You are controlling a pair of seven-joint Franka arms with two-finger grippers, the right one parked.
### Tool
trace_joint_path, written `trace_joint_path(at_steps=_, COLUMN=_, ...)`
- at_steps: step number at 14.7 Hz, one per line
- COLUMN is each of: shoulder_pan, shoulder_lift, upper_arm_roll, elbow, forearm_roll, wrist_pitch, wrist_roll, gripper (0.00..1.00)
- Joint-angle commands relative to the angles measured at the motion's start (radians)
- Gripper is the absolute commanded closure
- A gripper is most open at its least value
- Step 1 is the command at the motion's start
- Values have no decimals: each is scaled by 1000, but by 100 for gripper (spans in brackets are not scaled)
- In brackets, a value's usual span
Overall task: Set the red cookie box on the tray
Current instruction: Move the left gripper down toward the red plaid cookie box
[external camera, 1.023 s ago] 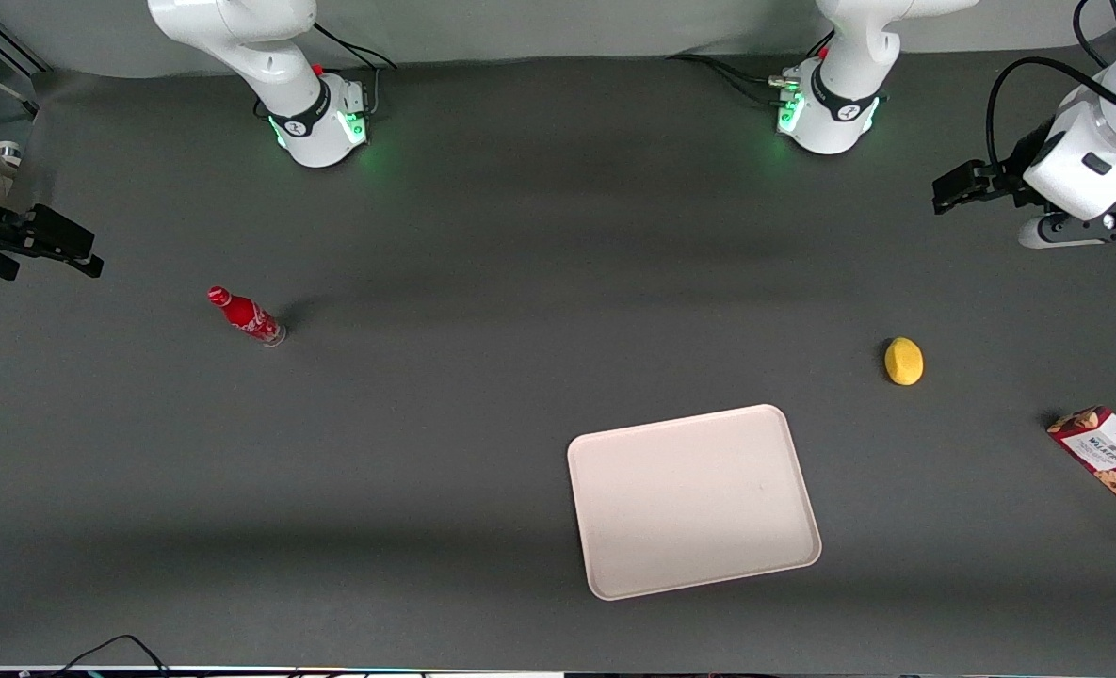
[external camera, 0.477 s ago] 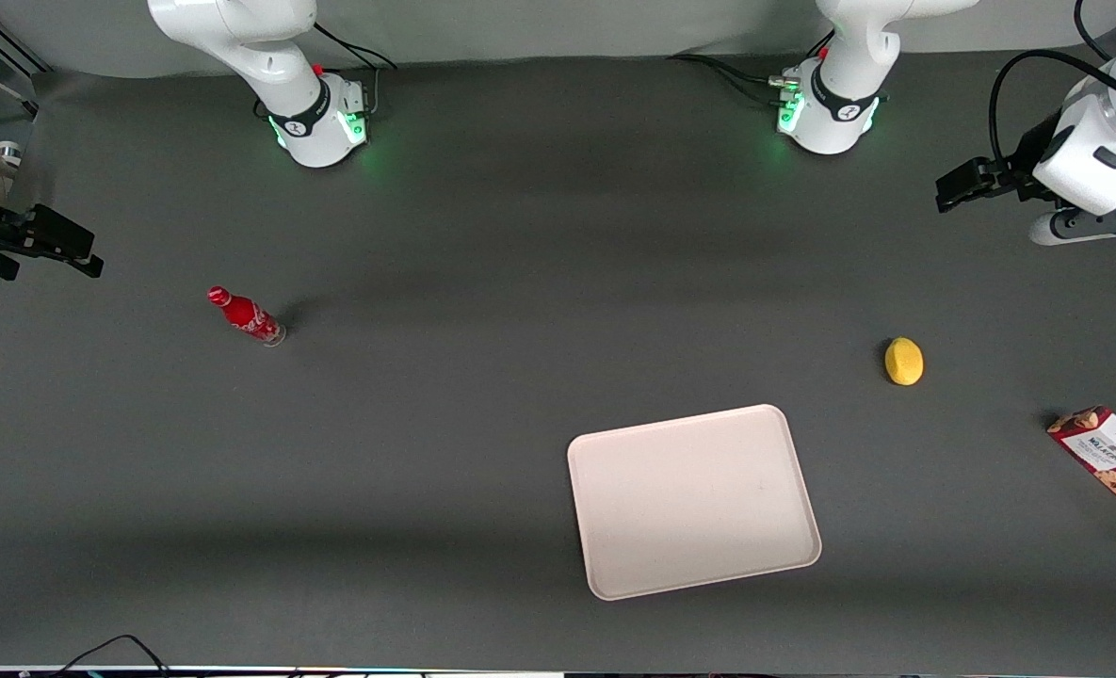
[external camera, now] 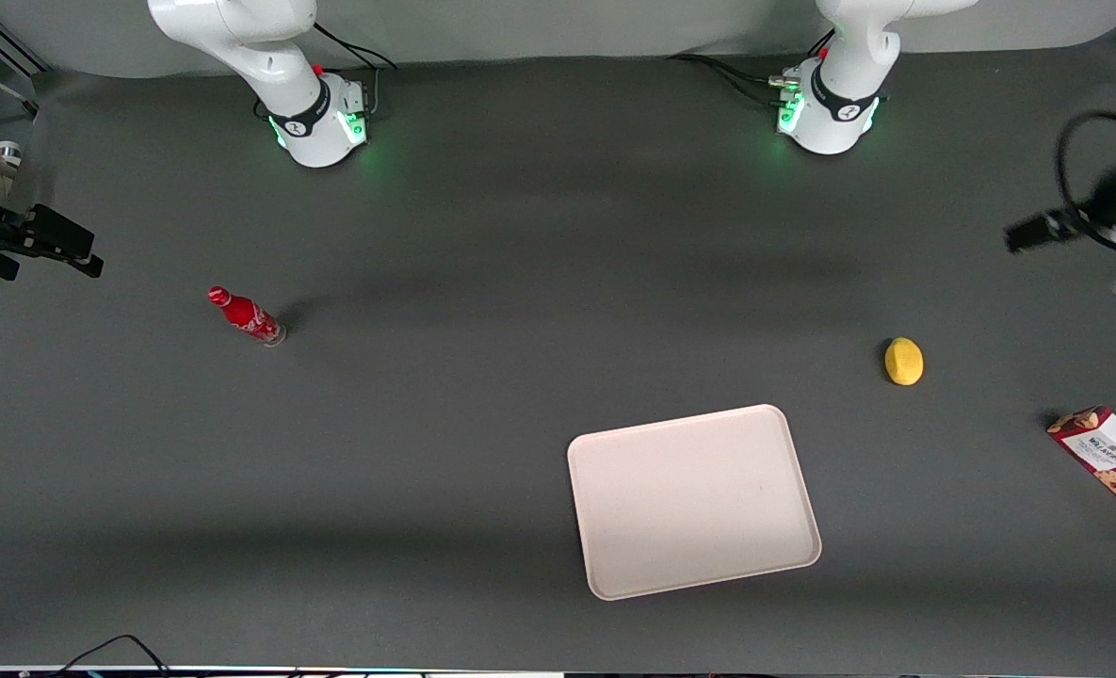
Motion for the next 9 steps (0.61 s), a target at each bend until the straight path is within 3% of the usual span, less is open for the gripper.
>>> trace_joint_path(at_steps=1, shoulder_pan=7, shoulder_lift=272, upper_arm_roll=157, elbow=250, forearm_roll=18, wrist_pitch=74, wrist_roll=163, gripper=0)
trace_joint_path(at_steps=9, shoulder_pan=48, shoulder_lift=606, upper_arm_roll=297, elbow=286, forearm_roll=5, wrist_pitch=696, wrist_roll=201, gripper=0)
